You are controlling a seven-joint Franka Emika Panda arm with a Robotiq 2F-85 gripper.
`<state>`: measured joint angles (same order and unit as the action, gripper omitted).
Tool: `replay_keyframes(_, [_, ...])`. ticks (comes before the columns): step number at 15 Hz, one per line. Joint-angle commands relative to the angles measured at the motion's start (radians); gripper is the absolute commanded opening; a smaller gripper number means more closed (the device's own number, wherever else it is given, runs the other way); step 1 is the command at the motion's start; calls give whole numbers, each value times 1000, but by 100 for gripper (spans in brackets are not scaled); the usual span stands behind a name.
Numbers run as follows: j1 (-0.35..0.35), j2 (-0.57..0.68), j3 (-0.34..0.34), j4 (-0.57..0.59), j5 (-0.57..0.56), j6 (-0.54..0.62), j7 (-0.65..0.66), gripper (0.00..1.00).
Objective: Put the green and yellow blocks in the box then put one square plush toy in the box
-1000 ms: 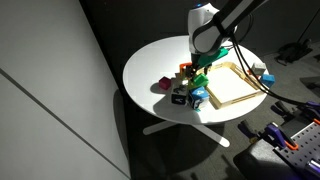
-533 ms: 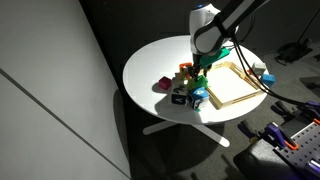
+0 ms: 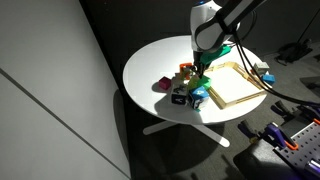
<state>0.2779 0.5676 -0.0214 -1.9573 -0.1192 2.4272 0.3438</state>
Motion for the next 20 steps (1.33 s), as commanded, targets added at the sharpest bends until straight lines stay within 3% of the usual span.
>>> replay_keyframes(1, [-20, -39, 0, -34, -11, -12, -16, 4])
replay_keyframes(12, [-89, -140, 20, -89, 16, -6, -93, 4])
replay_keyframes(20, [-144, -197, -5, -161, 0, -5, -104, 4])
